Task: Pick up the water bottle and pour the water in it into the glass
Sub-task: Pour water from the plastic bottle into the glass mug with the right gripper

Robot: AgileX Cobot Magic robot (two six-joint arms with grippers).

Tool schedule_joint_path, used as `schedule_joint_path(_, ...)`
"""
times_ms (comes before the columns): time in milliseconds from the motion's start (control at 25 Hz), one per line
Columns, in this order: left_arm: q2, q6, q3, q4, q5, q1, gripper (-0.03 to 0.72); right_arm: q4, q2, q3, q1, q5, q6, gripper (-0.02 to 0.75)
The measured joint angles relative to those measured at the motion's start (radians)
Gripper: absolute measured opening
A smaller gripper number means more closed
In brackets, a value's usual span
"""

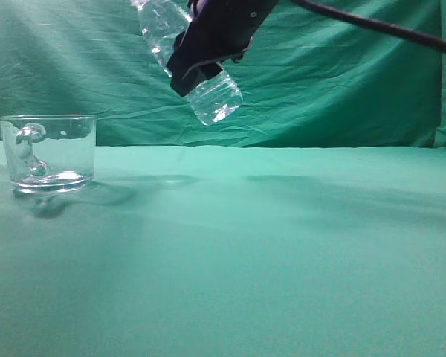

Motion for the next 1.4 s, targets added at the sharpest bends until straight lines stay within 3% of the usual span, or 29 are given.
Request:
schedule_joint_path(480,0.0,0.0,0.0,0.0,0.0,0.0,0.0,-0.309,0.184,-0.197,0.048,0.004,-0.002,0.357)
schedule_joint_path(1400,0.0,0.0,0.0,0.0,0.0,0.0,0.0,-0.706,0.193,-0.205,0.052,-0.01,-0.045,0.357)
